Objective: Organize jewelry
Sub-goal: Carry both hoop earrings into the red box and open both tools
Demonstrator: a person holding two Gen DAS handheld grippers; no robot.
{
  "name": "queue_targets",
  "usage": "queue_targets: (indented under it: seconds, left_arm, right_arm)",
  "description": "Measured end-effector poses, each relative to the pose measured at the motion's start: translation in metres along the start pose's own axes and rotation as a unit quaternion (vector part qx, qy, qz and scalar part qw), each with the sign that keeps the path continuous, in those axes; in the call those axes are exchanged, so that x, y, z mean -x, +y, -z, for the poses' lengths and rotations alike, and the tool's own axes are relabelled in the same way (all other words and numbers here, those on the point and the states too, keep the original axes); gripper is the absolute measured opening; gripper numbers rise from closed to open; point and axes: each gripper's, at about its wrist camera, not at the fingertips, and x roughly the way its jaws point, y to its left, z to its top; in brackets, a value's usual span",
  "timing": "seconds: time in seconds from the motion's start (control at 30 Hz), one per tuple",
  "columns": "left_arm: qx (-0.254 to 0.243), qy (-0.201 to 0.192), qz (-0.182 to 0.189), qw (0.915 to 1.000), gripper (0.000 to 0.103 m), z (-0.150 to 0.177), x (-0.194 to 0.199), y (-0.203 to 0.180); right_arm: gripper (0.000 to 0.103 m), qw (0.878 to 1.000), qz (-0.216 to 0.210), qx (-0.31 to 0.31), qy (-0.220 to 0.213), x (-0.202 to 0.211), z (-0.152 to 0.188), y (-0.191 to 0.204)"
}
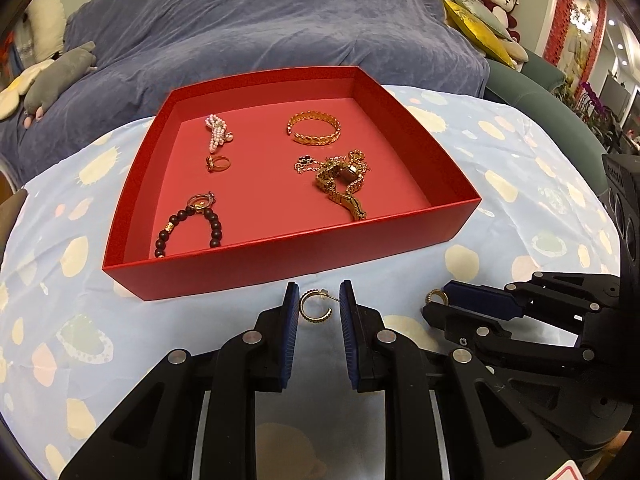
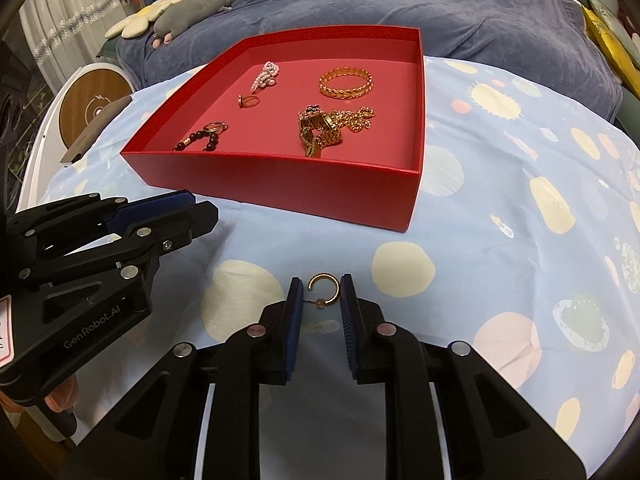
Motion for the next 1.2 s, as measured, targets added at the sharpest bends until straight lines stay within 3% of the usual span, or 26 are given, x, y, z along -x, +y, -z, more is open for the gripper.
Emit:
queue_targets:
  seconds: [0.27, 0.57, 0.83, 1.2]
  left_arm:
    - [0.008, -0.012, 0.010, 0.9998, 0.017, -0.004, 0.014, 0.001]
    - [0.052, -0.070, 0.002, 0.9962, 0.018, -0.053, 0.036, 0.028]
    - [0.107, -0.075, -0.008, 0.9914, 0.018, -0.088, 0.012, 0.069]
    - [0.113, -0.042, -0.026, 0.9924, 0.018, -0.083, -0.025, 0.087]
  right_arm:
    - [0.018, 1.000, -0.020, -0.004, -0.020, 0.020, -0.008, 0.004]
    - [0.018, 0.993, -0.033, -0.049, -0.100, 0.056, -0.070, -0.004]
    - [0.018, 0.990, -0.051, -0.089, -0.095, 0.021, -0.112, -0.004]
    - [0.018, 0.993, -0.048, -0.091, -0.059, -0.034, -0.124, 0.016]
